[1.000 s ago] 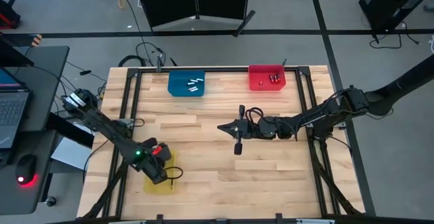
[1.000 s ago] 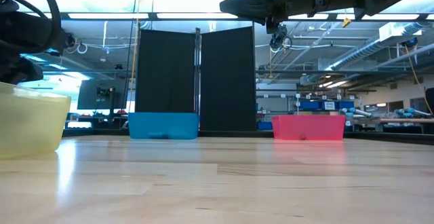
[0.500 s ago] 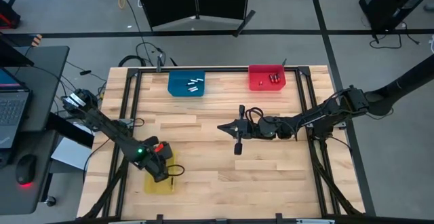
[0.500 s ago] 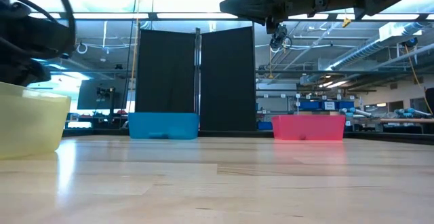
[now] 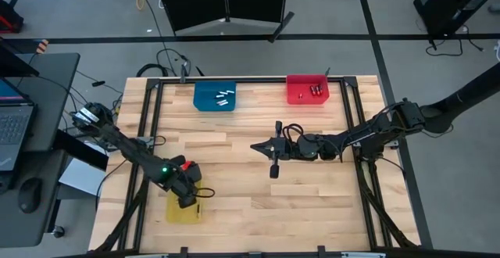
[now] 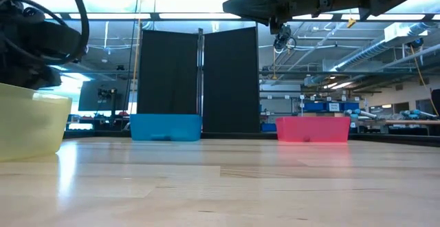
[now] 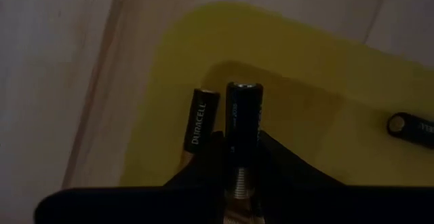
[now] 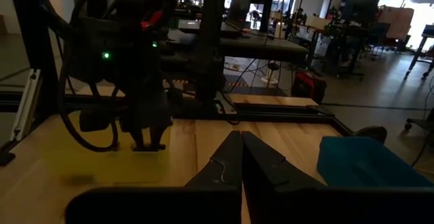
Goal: Sort batteries
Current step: Put the black-brown battery into the yellow bin
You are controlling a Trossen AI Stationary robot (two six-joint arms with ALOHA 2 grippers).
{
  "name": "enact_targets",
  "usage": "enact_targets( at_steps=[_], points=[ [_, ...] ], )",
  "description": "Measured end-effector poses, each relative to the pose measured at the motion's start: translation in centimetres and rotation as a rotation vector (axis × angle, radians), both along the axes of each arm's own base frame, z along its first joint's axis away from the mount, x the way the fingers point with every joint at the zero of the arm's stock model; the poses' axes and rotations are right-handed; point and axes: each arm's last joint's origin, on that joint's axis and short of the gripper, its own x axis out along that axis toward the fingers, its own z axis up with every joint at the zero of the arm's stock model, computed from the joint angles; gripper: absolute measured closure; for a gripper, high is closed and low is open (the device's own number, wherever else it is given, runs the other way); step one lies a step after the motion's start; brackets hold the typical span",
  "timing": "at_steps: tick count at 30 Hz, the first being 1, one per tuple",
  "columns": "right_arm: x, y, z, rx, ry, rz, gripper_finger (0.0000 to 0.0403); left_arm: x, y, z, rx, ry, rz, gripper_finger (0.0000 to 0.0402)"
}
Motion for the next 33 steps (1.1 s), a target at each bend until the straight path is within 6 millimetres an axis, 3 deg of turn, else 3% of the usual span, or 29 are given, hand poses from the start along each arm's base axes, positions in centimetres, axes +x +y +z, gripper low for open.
enact_targets(
  at_steps=[13,19,25,33],
  points=[
    [0.0,0.0,0.0,0.001,-0.001,0.000,0.0393,-0.5,0.3,-1.3,-0.021,-0.001,0.005,0.0345],
    [0.0,0.0,0.0,0.001,0.000,0.000,0.0392,-0.5,0.2,-1.3,-0.051,0.010,-0.001,0.0286],
    [0.0,0.0,0.0,0.000,0.000,0.000,0.0392,-0.5,0.2,-1.3,-0.054,0.014,-0.004,0.0283],
    [0.0,-0.1,-0.1,-0.016,0.013,-0.002,0.0383,0.5,-0.5,1.5,0.007,-0.001,-0.041,0.0282]
  ],
)
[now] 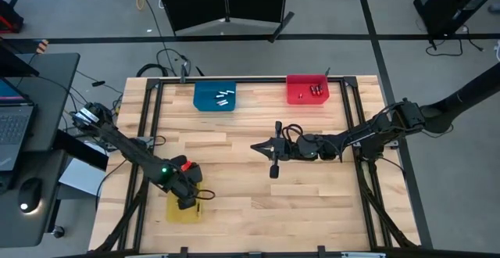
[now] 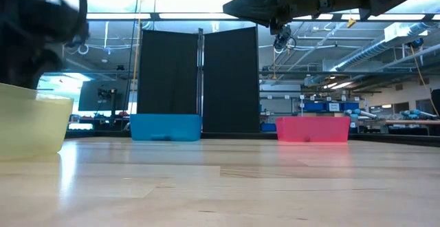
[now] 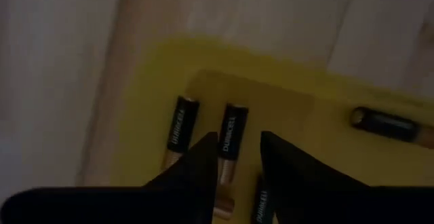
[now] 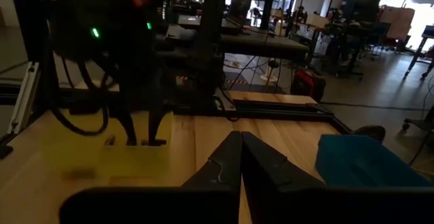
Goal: Sort batteries
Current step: Put the black-brown battery into the yellow bin, then return to Home Position
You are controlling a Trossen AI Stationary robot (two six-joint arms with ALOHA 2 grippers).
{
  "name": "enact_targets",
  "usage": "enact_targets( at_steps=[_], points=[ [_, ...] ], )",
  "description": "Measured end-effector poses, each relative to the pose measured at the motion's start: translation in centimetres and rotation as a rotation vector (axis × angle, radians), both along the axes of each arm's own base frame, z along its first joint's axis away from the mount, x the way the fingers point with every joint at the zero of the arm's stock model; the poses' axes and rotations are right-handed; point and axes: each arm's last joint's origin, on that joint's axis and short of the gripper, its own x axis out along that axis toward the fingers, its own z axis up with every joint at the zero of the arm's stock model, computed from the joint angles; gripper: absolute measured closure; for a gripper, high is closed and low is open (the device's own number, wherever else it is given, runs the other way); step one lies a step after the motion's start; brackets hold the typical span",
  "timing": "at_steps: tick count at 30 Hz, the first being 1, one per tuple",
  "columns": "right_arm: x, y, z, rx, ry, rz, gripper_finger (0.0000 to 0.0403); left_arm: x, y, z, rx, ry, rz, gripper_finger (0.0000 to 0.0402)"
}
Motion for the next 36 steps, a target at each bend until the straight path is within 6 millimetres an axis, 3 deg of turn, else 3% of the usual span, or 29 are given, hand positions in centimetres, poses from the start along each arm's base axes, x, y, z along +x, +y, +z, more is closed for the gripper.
enact_targets(
  at_steps=[5,12,17,26,33,36],
  points=[
    [0.0,0.0,-0.2,-0.013,0.016,0.000,0.0385,0.5,-0.3,3.1,0.055,-0.081,-0.053,0.0305],
    [0.0,0.0,-0.2,-0.048,0.021,0.002,0.0393,-0.4,1.2,6.8,0.049,-0.281,-0.054,0.0393],
    [0.0,-0.1,-0.3,-0.047,0.040,0.051,0.0392,-0.2,2.8,8.9,0.082,-0.442,-0.098,0.0396],
    [0.1,-1.7,-0.9,-0.038,0.120,0.126,0.0394,2.6,5.1,10.8,0.129,-0.655,-0.261,0.0399],
    [-1.1,-2.5,0.6,-0.056,0.149,0.114,0.0395,4.5,7.4,12.3,0.165,-0.823,-0.371,0.0400],
    [-1.9,-2.8,0.9,-0.059,0.144,0.116,0.0395,5.0,8.4,11.7,0.167,-0.910,-0.398,0.0400]
  ],
)
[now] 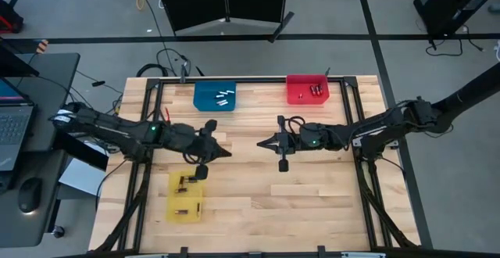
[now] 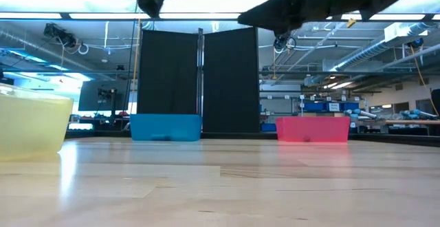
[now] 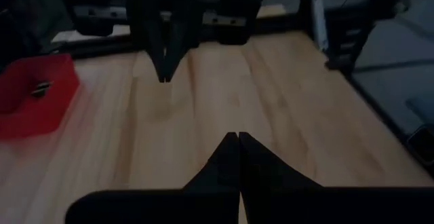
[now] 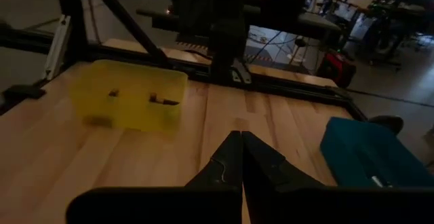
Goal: Sort batteries
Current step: Return to Home Position
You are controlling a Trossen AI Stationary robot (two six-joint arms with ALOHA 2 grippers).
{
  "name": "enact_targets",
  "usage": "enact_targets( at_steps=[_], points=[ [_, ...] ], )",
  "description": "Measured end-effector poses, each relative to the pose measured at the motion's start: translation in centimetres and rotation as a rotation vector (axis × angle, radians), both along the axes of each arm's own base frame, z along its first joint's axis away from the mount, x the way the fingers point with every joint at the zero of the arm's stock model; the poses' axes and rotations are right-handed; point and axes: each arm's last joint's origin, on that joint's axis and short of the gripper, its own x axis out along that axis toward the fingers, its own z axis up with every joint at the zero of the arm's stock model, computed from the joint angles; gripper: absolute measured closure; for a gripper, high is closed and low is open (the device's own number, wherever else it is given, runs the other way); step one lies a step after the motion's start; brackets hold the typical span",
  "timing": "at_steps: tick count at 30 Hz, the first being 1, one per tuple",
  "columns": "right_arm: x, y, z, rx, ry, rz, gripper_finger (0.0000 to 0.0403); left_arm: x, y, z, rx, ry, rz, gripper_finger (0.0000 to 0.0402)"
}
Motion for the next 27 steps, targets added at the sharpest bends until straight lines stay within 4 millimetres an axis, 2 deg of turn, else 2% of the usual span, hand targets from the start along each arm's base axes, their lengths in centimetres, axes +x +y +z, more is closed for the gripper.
enact_targets(
  at_steps=[7,10,20,27],
  points=[
    [-2.3,-1.1,-1.4,0.040,-0.012,0.021,0.0396,-0.1,2.3,-2.9,-0.029,-0.094,-0.021,0.0400],
    [-3.6,-1.4,-1.9,0.047,-0.034,0.023,0.0396,-0.7,3.0,-3.2,-0.036,-0.163,-0.019,0.0400],
    [-8.6,-2.7,-1.9,0.082,-0.140,0.008,0.0396,-4.9,5.2,-5.5,-0.039,-0.271,0.060,0.0394],
    [-11.8,-3.3,-2.8,0.100,-0.192,-0.029,0.0396,-8.1,6.0,-6.7,-0.022,-0.319,0.136,0.0393]
  ],
)
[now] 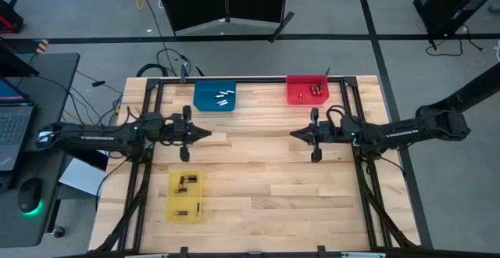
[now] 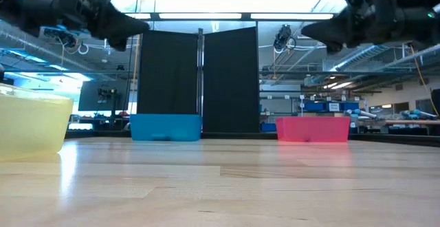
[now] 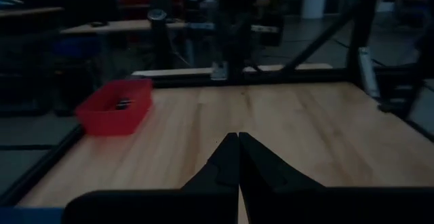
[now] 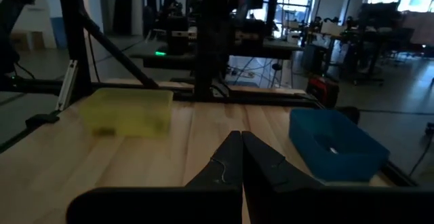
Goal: Sort batteries
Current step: Return to Home Position
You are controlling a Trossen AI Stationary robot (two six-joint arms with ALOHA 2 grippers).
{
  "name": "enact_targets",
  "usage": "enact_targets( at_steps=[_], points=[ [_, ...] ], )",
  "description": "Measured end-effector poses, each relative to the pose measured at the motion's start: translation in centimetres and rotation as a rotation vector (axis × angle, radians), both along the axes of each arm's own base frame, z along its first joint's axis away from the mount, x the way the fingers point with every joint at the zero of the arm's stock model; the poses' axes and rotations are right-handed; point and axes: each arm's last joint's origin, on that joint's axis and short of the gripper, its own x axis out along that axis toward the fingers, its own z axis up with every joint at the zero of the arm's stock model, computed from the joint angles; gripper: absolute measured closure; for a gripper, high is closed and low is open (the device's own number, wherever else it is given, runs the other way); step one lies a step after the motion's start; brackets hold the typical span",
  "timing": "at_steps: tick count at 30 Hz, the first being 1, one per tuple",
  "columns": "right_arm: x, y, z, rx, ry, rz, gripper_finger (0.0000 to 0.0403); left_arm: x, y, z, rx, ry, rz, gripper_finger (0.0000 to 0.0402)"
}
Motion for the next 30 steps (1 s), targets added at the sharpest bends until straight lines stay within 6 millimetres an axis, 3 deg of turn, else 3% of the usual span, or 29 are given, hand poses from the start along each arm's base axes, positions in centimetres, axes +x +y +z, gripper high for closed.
enact_targets(
  at_steps=[7,15,23,30],
  points=[
    [-2.3,-0.3,-1.2,0.018,-0.038,-0.029,0.0396,-2.8,0.2,-1.7,0.001,-0.053,0.117,0.0393],
    [-4.2,-0.8,-3.0,0.043,-0.048,-0.068,0.0396,-4.8,0.2,-3.0,-0.009,0.000,0.202,0.0392],
    [-5.5,-1.6,-3.8,0.103,0.011,-0.079,0.0396,-7.1,0.2,-2.6,0.005,-0.081,0.312,0.0392],
    [-6.7,-1.9,-4.0,0.108,0.040,-0.176,0.0399,-6.9,0.4,-4.0,0.014,-0.103,0.370,0.0392]
  ],
)
